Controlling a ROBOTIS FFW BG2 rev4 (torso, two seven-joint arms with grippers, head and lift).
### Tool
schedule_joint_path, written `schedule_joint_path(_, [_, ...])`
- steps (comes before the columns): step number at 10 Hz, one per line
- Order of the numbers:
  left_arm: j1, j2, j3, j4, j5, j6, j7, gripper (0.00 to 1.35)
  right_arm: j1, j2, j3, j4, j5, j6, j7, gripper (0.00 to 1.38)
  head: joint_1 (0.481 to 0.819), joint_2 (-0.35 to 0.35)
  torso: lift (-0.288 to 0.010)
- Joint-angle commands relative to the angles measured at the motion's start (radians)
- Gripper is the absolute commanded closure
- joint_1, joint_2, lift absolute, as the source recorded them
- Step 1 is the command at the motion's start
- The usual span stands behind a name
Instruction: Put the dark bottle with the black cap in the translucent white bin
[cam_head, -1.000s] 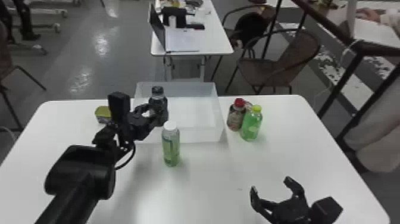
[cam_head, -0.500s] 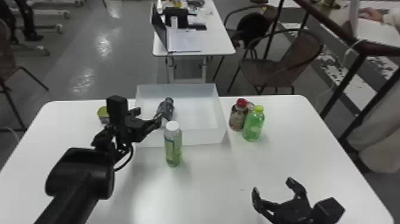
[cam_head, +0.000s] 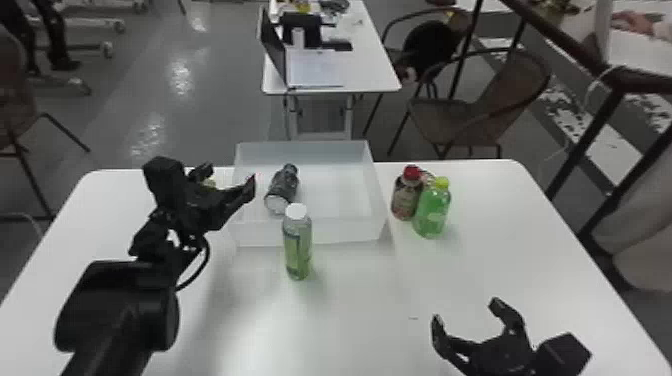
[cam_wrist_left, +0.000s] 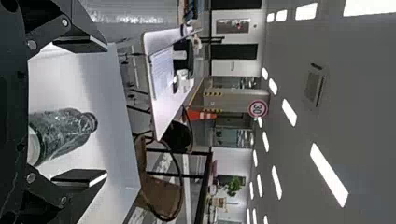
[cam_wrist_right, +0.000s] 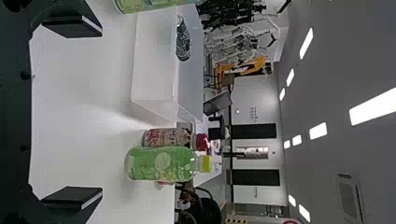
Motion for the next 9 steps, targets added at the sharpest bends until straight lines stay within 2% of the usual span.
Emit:
schedule_joint_path(1, [0.132, -0.003, 0.073, -0.175, 0.002, 0.009, 0.019, 0.31, 0.001, 0.001, -0.009, -0.010, 0.005, 0.000, 0.000, 0.10, 0.695, -0.007, -0.057])
schedule_joint_path(3, [0.313, -0.023, 0.145, -0.346, 0.012, 0.008, 0.063, 0.33, 0.008, 0.001, -0.019, -0.034, 0.014, 0.012, -0.005, 0.10, 0.695, 0.034, -0.057])
schedule_joint_path(4, [0.407, -0.045, 0.178, -0.414, 0.005, -0.017, 0.085, 0.32, 0.009, 0.001, -0.019, -0.042, 0.014, 0.015, -0.016, 0.10, 0.695, 0.042, -0.057])
schedule_joint_path(6, [0.586, -0.108, 0.192, -0.503, 0.003, -0.101, 0.215, 0.32, 0.018, 0.001, -0.019, -0.062, 0.011, 0.021, -0.037, 0.10, 0.695, 0.085, -0.057])
schedule_joint_path(7, [0.651, -0.121, 0.193, -0.515, 0.000, -0.143, 0.238, 0.32, 0.029, 0.001, -0.019, -0.069, 0.009, 0.023, -0.046, 0.10, 0.695, 0.095, -0.057])
schedule_joint_path(8, [0.702, -0.121, 0.193, -0.515, -0.018, -0.190, 0.255, 0.32, 0.043, 0.001, -0.019, -0.076, 0.008, 0.023, -0.057, 0.10, 0.695, 0.104, -0.057])
schedule_joint_path(9, [0.744, -0.121, 0.179, -0.515, -0.051, -0.227, 0.304, 0.32, 0.055, 0.001, -0.017, -0.077, 0.008, 0.023, -0.063, 0.10, 0.695, 0.109, -0.057])
